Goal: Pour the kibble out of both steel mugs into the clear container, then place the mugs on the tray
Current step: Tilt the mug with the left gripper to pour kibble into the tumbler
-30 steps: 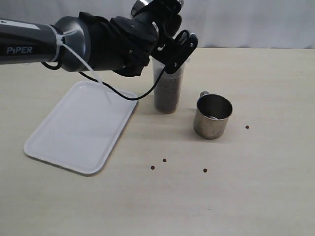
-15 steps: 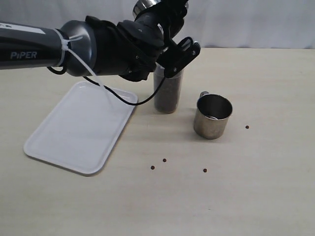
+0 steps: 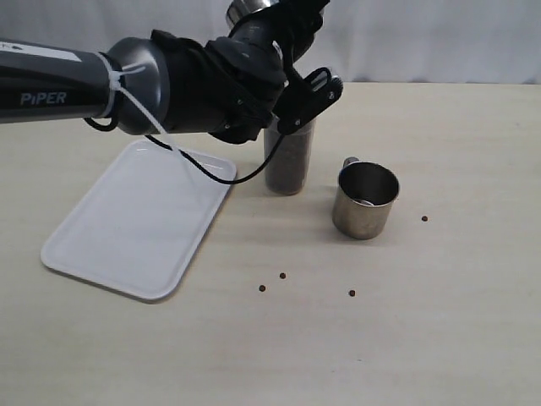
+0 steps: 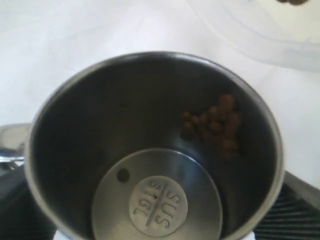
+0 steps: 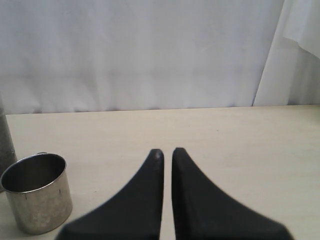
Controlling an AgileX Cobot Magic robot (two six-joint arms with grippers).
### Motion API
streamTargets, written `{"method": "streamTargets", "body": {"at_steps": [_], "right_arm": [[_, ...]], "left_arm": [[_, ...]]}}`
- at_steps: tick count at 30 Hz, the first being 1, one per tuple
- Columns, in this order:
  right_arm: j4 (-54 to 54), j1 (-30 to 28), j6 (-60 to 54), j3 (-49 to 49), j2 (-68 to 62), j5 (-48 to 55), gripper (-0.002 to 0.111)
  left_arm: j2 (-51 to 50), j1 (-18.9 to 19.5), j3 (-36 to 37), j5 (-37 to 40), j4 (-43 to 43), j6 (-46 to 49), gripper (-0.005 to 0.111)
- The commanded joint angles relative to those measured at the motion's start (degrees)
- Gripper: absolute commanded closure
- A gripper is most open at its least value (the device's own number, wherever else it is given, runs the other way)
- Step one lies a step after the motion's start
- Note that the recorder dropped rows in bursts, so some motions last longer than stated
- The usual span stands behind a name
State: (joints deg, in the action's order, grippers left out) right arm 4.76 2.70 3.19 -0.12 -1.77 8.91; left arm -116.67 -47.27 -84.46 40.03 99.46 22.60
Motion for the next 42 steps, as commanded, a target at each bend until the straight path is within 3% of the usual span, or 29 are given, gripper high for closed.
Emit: {"method": "streamTargets", "body": {"at_steps": [1,24,32,42], "right_arm": [[0.5,0.2,0.3,0.1,-0.1,0.0,0.104],[0.5,0.2,0.3,0.1,-0.1,0.0,0.104],[0.5,0.2,0.3,0.1,-0.1,0.0,0.104],[0.5,0.2,0.3,0.1,-0.1,0.0,0.104]], "left_arm": [[0.5,-0.8,-2.0,1.6,0.5,1.1,0.107],[-3.9,-2.8,-3.7,6.0,0.5,11.9,0.107],[-3.2,-3.5,-3.7,17.2,0.5,11.5,0.107],[-2.9,-5.7,-2.2,9.7,0.5,7.8,0.107]]}}
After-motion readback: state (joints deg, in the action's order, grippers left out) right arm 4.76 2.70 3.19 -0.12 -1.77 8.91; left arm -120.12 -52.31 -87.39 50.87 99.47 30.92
